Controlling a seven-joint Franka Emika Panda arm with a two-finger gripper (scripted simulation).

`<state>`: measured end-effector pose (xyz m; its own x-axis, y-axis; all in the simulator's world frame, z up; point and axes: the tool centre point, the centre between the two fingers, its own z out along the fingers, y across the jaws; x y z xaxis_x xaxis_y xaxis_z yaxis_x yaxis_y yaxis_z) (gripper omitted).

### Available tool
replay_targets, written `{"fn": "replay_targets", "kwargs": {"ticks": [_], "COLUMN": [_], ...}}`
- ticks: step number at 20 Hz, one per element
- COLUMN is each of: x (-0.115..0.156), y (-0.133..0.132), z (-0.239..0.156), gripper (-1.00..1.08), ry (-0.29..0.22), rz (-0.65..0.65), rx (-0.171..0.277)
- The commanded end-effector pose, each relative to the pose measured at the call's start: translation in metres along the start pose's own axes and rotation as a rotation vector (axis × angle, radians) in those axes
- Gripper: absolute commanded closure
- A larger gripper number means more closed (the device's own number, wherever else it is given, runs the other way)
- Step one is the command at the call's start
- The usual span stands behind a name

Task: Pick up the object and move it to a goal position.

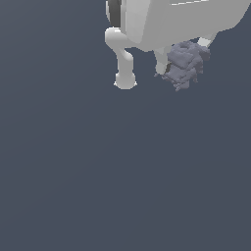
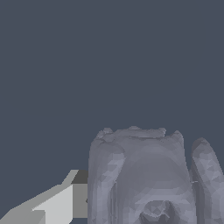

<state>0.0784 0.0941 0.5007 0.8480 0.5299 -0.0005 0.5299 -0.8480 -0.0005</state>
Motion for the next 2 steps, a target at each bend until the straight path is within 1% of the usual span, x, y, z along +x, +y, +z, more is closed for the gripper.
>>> {"fn": "replay_targets", "kwargs": {"ticks": [1,2], "x": [-0.0001,-0.0001], "y": [0.0,0.0], "z": [-0.0004,-0.0004], "gripper": [1.08,1.08], "ry": [0.001,0.001], "rz": [0.0,0.0], "rx": [0.0,0.0]}}
